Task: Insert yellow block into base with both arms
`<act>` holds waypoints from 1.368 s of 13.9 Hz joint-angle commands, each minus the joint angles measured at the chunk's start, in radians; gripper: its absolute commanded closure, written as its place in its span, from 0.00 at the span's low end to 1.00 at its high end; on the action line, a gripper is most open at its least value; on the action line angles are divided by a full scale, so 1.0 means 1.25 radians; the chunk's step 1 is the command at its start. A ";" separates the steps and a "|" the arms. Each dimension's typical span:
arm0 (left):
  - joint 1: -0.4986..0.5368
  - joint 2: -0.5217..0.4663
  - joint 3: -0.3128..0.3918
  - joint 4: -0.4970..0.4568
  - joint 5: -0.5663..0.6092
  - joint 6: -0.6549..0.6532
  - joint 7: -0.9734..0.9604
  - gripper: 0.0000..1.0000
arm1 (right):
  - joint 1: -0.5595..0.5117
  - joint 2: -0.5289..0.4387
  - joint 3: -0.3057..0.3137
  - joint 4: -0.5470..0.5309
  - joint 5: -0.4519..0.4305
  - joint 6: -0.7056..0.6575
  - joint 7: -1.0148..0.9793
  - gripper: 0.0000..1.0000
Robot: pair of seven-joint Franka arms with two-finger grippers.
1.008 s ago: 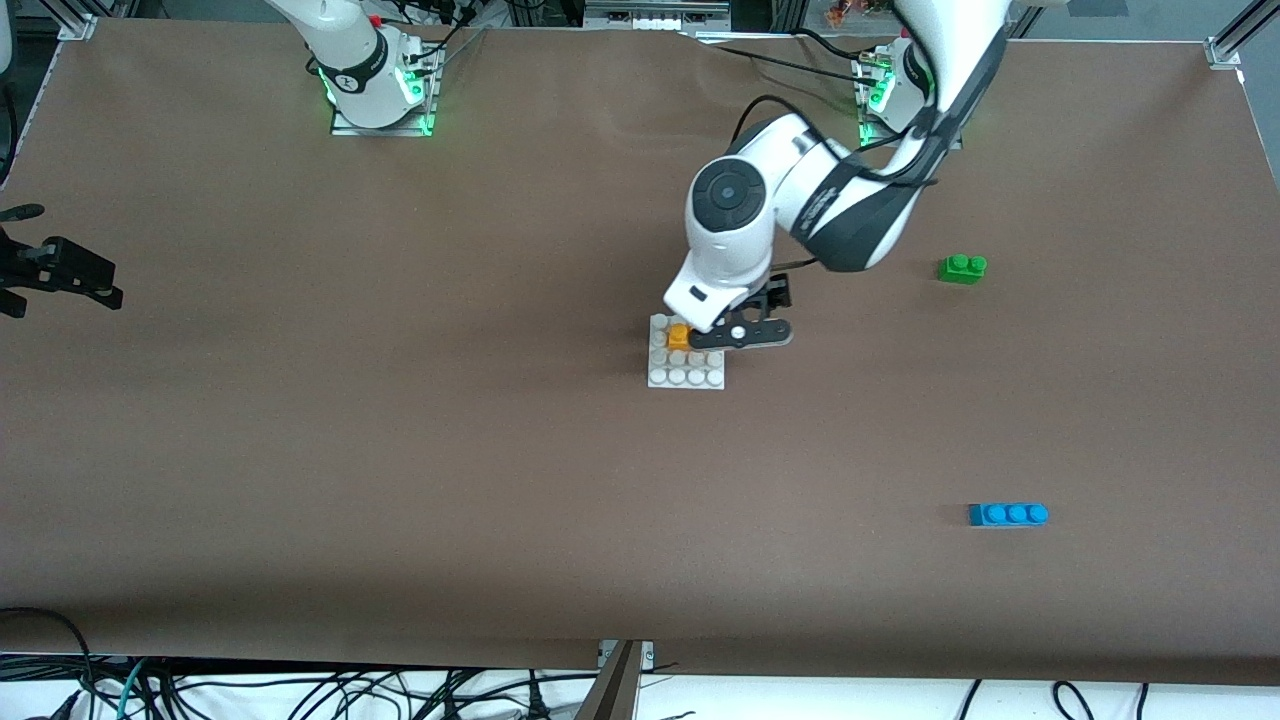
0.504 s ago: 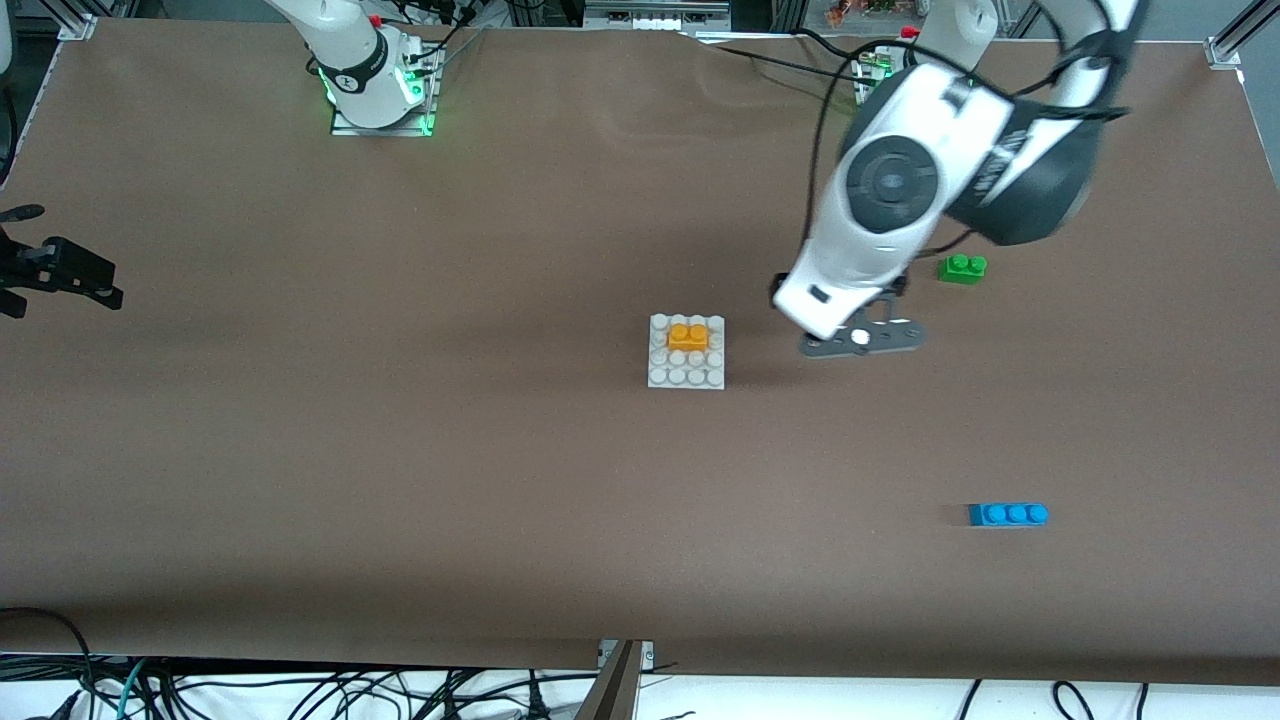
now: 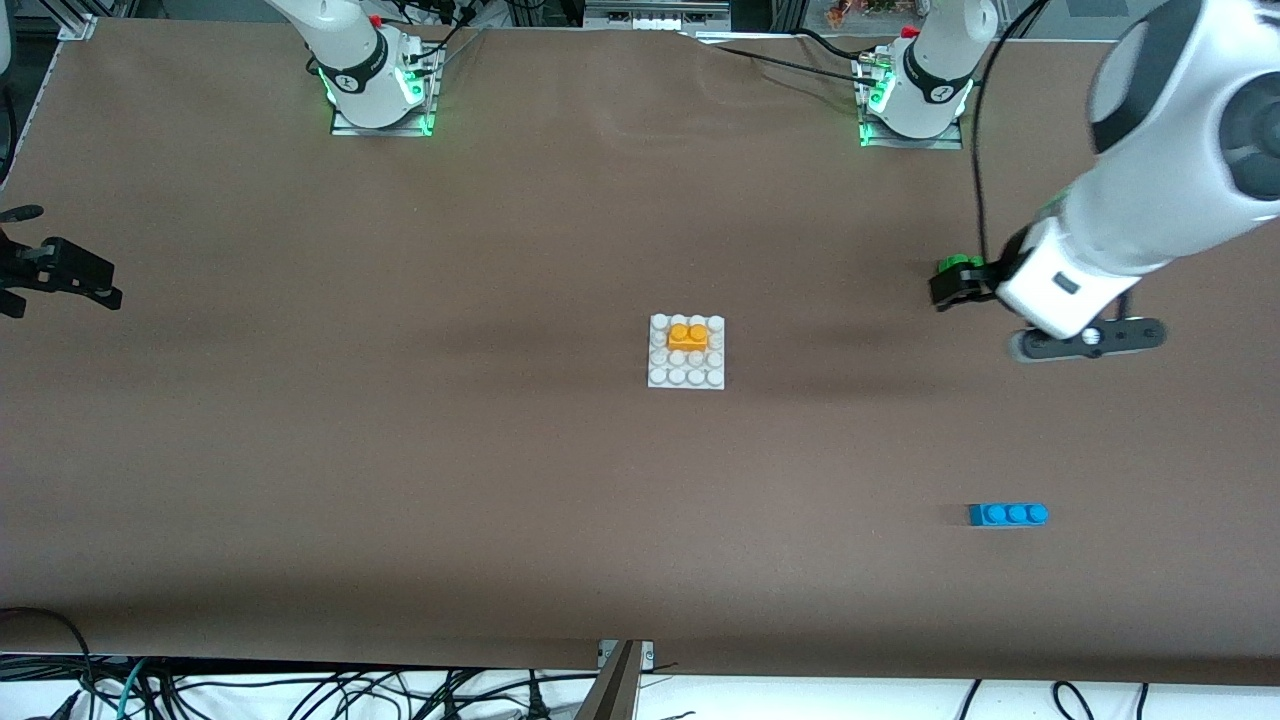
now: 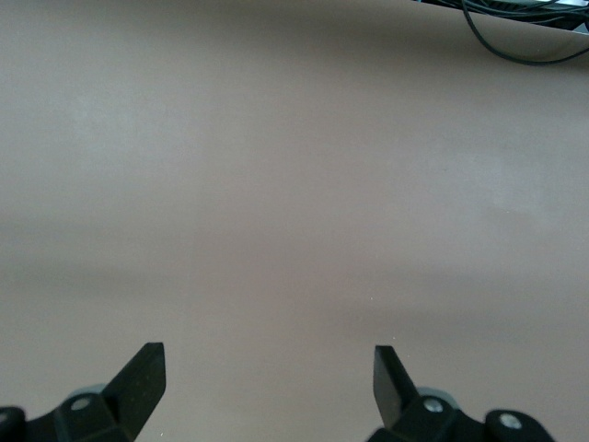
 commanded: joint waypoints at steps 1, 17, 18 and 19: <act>-0.015 -0.053 0.086 -0.019 -0.044 -0.023 0.090 0.00 | -0.008 -0.001 0.005 0.004 -0.006 0.001 -0.013 0.00; -0.034 -0.213 0.181 -0.258 -0.026 0.150 0.247 0.00 | -0.006 -0.001 0.005 0.004 -0.005 0.001 -0.013 0.00; -0.042 -0.213 0.195 -0.258 -0.026 0.150 0.252 0.00 | -0.006 -0.001 0.005 0.004 -0.005 0.001 -0.014 0.00; -0.047 -0.213 0.197 -0.258 -0.026 0.150 0.251 0.00 | -0.006 -0.001 0.005 0.004 -0.005 0.001 -0.015 0.00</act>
